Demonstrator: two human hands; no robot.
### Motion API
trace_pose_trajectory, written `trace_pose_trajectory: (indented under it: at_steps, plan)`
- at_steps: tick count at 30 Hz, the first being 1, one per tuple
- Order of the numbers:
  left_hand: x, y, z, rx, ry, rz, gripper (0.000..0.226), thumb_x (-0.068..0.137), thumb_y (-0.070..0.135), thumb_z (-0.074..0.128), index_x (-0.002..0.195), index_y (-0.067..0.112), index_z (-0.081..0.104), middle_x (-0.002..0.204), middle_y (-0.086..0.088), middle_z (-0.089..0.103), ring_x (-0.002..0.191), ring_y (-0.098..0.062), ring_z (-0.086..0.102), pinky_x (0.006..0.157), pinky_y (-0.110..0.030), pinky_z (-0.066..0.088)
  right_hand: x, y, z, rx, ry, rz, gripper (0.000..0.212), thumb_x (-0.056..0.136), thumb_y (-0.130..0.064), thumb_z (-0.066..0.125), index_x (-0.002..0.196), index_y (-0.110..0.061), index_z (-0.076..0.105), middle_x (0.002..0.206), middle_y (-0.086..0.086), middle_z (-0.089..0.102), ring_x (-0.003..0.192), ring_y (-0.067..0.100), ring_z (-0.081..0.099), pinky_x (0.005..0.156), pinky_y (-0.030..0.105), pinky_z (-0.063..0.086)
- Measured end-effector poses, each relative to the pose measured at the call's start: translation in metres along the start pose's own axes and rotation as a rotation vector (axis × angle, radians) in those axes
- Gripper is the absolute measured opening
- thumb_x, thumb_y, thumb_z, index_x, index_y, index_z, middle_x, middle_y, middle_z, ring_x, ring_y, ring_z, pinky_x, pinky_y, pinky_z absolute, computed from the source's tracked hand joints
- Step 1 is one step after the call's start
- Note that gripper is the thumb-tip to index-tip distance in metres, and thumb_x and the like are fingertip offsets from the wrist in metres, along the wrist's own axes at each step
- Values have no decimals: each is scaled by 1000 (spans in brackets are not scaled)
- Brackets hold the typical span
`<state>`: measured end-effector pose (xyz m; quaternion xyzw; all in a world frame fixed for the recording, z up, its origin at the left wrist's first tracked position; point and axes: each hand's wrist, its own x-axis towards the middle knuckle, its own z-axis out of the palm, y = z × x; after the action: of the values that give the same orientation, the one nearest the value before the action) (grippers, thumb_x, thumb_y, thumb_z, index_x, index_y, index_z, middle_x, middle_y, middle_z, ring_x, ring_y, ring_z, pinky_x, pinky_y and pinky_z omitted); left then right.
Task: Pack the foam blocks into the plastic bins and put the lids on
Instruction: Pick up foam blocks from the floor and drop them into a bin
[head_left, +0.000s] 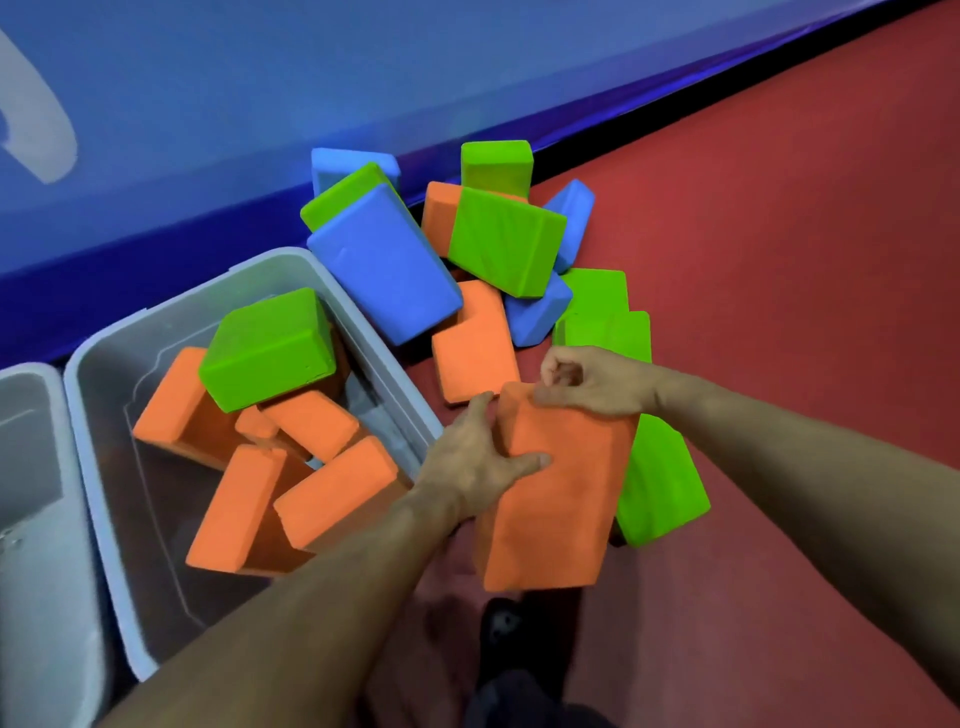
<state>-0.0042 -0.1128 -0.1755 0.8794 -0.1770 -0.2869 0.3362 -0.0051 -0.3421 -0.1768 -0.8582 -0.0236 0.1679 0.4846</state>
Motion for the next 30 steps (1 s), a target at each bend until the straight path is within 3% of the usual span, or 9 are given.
trace_pose_trajectory:
  at_steps: [4,8,10,13,16,20,22,24,30]
  plan:
    - [-13,-3,13,198,22,31,94,66,68,79,142,25,44,123,1,47,122,-17,46,109,-34,41,-9,39,-3,-26,248,249,40,104,-47,41,109,-17,67,110,-1,65,107,16,58,87,25,41]
    - [-29,-15,17,192,-16,21,83,65,63,82,130,23,49,115,6,45,115,-15,51,104,-32,43,-11,91,4,-602,54,482,54,103,-49,45,150,-23,42,152,9,47,143,27,39,115,37,32]
    - [-35,-19,17,213,-26,35,85,69,57,82,136,24,42,126,6,48,120,-17,53,103,-35,43,-10,106,12,-698,-10,554,67,99,-57,48,157,-28,28,160,7,36,150,28,26,121,42,25]
    - [-39,-22,16,263,-44,110,112,72,52,80,154,39,5,145,7,40,129,-18,51,102,-41,46,-11,117,20,-886,-62,561,81,88,-65,59,155,-29,31,154,5,34,142,33,30,115,46,34]
    - [-38,-20,13,252,-91,111,121,74,49,78,148,60,-17,128,6,40,117,-21,56,95,-46,51,-13,112,18,-1025,-103,566,85,76,-72,68,146,-32,44,142,5,40,132,30,36,107,43,37]
    - [-38,-14,12,204,-56,88,89,74,52,75,141,63,17,124,12,38,110,-20,60,95,-46,52,-25,110,20,-981,-104,644,96,63,-81,68,141,-30,43,151,3,38,143,25,31,110,47,26]
    - [-37,-10,11,168,-14,103,81,73,53,76,137,57,26,123,13,40,109,-19,60,94,-45,52,-35,112,21,-917,-117,698,102,65,-86,63,138,-20,37,147,4,50,140,21,42,111,47,25]
    - [-36,-7,10,136,39,121,77,72,53,78,134,52,32,123,13,42,110,-17,60,95,-43,52,-49,111,22,-846,-101,728,100,65,-88,60,131,-16,37,137,5,59,130,22,53,107,45,29]
    - [-44,11,-7,28,209,172,69,72,53,80,128,44,40,120,11,46,113,-11,55,97,-39,50,-78,75,11,-667,56,628,89,63,-79,73,118,-15,44,122,12,55,114,34,57,94,40,47]
